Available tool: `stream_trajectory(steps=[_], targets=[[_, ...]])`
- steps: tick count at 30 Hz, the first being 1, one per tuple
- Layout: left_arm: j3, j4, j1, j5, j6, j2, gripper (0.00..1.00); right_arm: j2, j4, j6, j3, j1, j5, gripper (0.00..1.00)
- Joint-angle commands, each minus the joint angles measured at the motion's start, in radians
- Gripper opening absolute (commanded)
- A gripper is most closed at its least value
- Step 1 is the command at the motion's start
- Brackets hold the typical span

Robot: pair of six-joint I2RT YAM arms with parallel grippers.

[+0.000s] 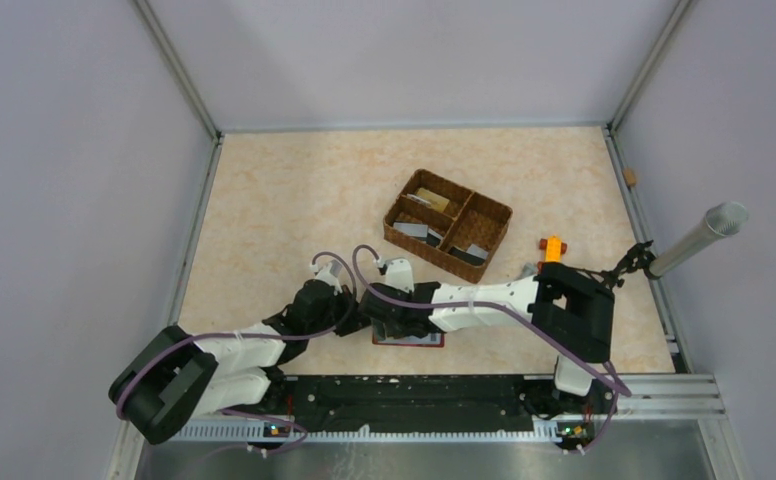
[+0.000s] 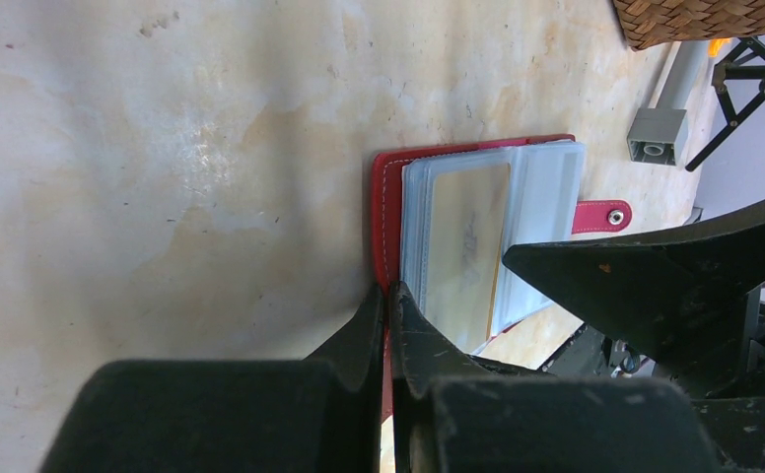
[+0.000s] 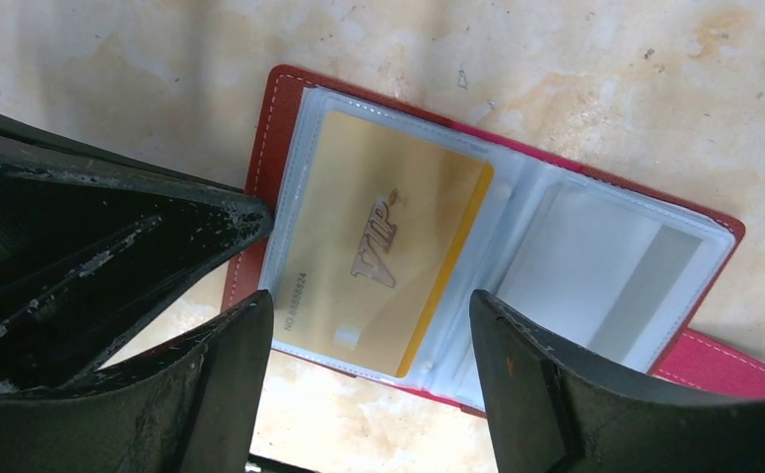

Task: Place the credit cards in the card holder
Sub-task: Turn over the card slot in the card holder.

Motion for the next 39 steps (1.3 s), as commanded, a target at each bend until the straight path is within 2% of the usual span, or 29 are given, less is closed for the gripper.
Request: stream_trajectory(steps=[1, 15, 39], targets=[[-0.017, -0.021, -0.007, -0.016, 0.002, -0.009, 0.00, 0.037, -0.009, -0.008, 0.056, 0.016, 0.017, 0.72], [-0.020, -0.052, -0.006, -0.044, 0.002, -0.031, 0.00, 0.028, -0.245, 0.067, 0.092, 0.029, 0.165, 0.71], [-0.015, -0.051, -0.006, -0.049, 0.003, -0.017, 0.00, -0.004, -0.443, 0.133, 0.155, 0.051, 0.320, 0.71]])
